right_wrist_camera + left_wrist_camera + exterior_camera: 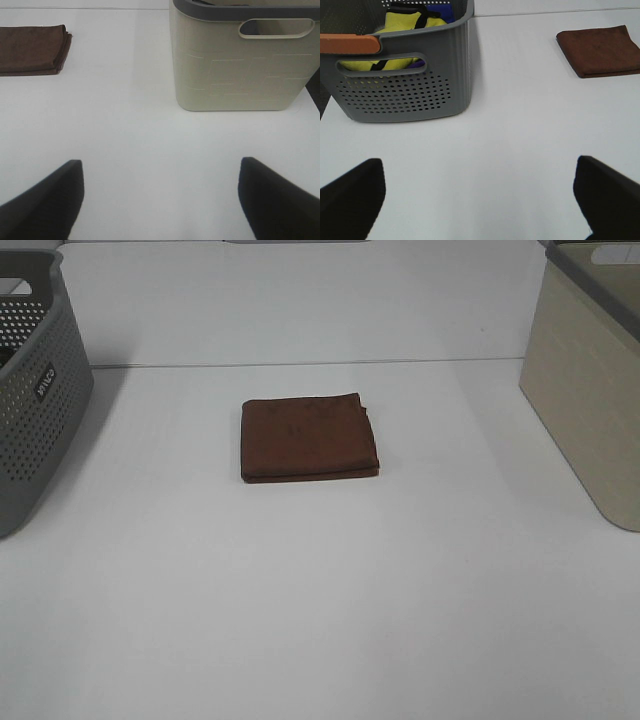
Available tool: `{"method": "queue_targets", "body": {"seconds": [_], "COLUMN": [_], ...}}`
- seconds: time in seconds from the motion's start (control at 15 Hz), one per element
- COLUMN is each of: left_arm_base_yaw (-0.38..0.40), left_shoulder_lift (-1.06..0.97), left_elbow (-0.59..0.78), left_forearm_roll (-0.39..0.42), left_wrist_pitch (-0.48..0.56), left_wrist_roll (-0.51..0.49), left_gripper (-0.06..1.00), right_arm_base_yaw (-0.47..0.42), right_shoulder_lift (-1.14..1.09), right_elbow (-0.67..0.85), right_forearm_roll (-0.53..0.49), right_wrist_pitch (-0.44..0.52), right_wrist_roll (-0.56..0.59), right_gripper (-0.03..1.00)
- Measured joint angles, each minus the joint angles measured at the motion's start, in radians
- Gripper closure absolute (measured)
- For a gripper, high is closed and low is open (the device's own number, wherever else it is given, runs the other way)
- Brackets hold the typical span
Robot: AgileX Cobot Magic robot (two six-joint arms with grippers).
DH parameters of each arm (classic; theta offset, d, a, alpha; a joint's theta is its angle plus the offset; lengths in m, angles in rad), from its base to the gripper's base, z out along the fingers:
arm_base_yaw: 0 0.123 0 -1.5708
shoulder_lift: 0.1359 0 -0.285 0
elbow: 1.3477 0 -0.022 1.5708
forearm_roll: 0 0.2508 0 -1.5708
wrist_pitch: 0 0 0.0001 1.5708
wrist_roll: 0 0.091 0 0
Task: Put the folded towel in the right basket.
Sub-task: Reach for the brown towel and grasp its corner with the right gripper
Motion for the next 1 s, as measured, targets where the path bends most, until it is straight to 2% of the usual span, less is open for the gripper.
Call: {"method": "queue_targets", "body": {"seconds": [1.0], "left_arm_base_yaw": [0.000], "left_shoulder_lift": [0.000], "left_elbow": [0.000], "left_forearm_roll": [0.000], "left_wrist_pitch": [0.000], "left_wrist_roll": [0.000], "left_gripper": [-0.03], "right_arm_base_yaw": [0.000], "right_shoulder_lift": [0.000], "right_elbow": [0.000], "right_forearm_roll": [0.000], "right_wrist_pitch": [0.000], "right_wrist_roll": [0.000], "right_gripper": [0.17]}}
